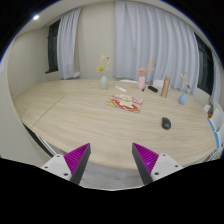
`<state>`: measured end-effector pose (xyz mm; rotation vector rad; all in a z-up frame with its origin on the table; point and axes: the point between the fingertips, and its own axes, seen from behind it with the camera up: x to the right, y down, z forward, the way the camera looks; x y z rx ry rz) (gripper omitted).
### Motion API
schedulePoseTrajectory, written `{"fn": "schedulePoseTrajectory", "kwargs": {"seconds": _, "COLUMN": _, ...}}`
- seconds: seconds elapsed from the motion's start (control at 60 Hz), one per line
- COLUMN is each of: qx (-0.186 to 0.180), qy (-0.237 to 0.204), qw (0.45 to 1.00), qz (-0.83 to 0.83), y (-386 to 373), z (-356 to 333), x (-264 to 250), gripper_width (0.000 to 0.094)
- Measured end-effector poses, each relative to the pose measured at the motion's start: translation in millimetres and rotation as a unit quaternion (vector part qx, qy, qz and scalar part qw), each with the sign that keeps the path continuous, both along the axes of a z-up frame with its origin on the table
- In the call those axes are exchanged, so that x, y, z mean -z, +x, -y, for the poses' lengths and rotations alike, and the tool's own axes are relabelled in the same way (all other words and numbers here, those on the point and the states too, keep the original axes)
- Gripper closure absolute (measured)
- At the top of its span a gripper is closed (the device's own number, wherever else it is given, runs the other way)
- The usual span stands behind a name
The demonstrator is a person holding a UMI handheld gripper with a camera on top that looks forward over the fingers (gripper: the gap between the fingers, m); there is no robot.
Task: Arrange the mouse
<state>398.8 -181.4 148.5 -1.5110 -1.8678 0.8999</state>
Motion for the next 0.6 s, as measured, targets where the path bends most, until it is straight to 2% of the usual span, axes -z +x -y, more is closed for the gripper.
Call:
{"fn": "schedulePoseTrajectory", "kwargs": {"seconds": 0.117, "qx": 0.003, "qy": 0.001, "qw": 1.0, "qz": -0.003, "y": 2.1, "z": -17.2, "x": 3.5, "gripper_width": 0.0078}}
{"fn": "schedulePoseTrajectory", "kwargs": {"seconds": 0.6, "qx": 0.089, "qy": 0.038, "qw": 0.995, "qz": -0.005, "y": -14.6, "z": -194.0, "x": 43.6, "gripper_width": 0.0079}}
